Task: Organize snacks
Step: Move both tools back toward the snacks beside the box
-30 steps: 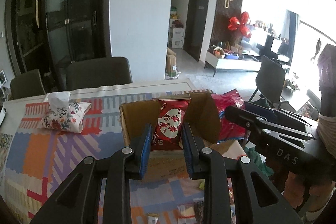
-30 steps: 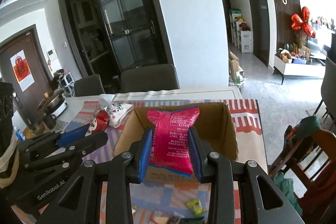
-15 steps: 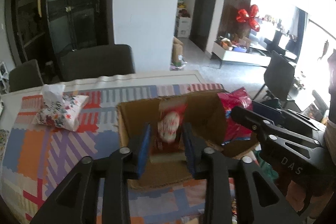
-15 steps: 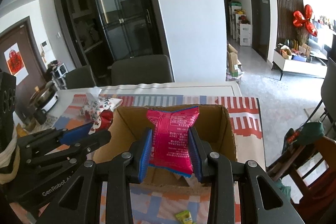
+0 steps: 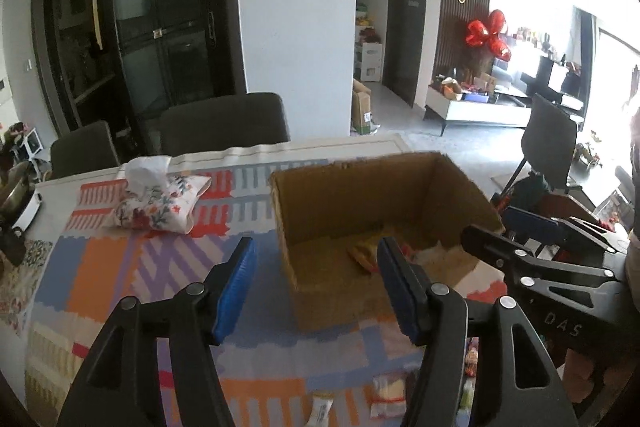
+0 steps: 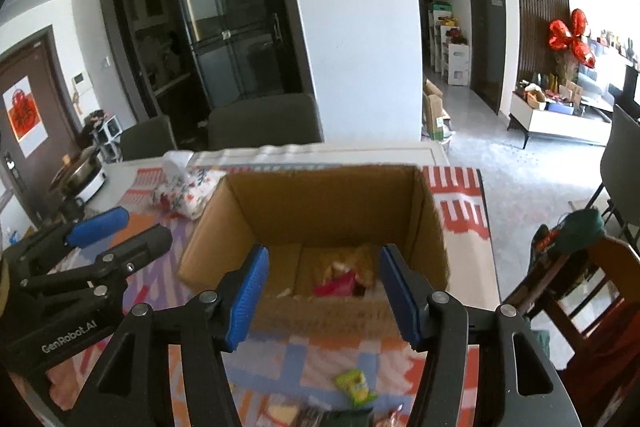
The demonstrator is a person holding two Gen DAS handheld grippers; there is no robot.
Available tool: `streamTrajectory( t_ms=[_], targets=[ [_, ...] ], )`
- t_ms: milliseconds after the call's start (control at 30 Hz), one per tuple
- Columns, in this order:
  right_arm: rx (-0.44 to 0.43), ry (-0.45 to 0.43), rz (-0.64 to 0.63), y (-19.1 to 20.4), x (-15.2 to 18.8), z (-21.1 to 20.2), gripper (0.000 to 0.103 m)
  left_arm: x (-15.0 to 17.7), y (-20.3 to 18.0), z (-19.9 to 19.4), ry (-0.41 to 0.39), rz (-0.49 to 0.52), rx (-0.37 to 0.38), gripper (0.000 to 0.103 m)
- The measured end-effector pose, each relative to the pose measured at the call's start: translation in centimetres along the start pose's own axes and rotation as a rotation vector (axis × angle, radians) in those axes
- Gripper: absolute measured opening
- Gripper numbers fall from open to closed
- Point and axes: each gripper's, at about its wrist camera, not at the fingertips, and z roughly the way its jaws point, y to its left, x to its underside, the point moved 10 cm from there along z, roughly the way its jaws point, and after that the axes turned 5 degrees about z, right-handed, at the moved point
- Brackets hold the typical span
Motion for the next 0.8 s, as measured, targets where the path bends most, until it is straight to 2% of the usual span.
streamTrajectory(
  t_ms=[167,433,800],
  targets=[
    [-0.002,0.019,0.001,1.0,2.2,-1.4,0.059,2.3,-0.2,-1.3,0.02,0.005,0.026,0.062],
    [0.014,0.104,0.002,2.0,6.2,-1.7,0.059,6.1,0.1,-1.7,0.08,0.002,0.054,0.062],
    [0.04,0.243,0.036,1.9,11.7,0.2,0.058,12.1,-0.2,0.5,0.233,0.004,0.097,0.061]
  ],
)
